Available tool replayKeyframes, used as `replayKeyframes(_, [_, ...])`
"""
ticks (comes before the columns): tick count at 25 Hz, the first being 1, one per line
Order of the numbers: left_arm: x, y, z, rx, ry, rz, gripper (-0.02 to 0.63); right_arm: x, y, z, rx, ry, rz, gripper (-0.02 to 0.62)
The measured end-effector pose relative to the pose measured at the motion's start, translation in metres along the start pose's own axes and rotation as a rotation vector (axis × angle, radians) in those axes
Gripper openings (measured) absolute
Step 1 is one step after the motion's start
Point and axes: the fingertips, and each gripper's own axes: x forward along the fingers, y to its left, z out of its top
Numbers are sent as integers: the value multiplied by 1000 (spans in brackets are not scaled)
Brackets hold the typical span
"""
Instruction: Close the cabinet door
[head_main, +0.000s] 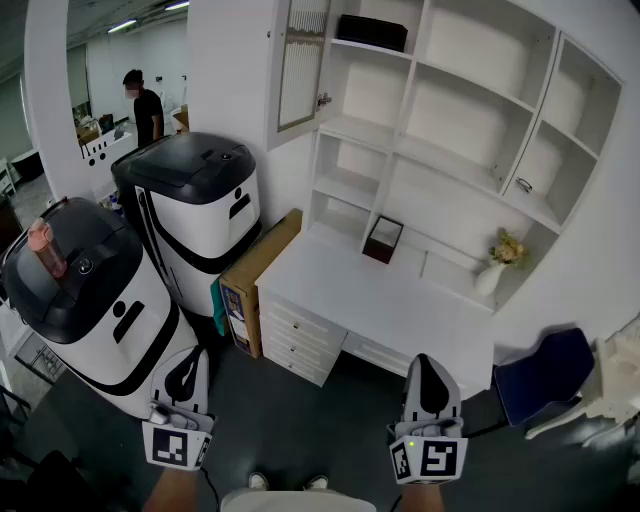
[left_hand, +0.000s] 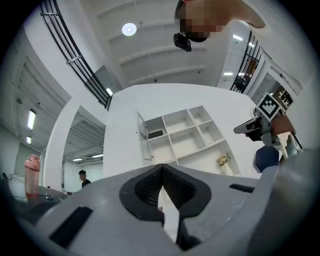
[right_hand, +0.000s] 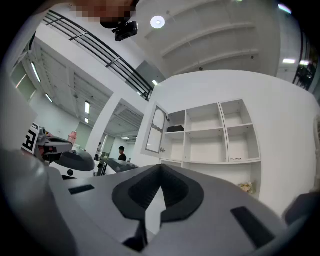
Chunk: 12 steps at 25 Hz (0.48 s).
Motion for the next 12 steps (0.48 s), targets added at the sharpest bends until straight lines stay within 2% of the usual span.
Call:
replayKeyframes(5, [1,-12,5,4,-1,-9,5,-9,-7,5,39,-15,11,-2])
replayKeyframes(10, [5,-28,3,-1,14,-1,5,-4,-1,-15,100,47,175,-2])
replayKeyframes(12, [8,-35,0,-2,21,3,5,-4,-2,-21,98,56,192,-2])
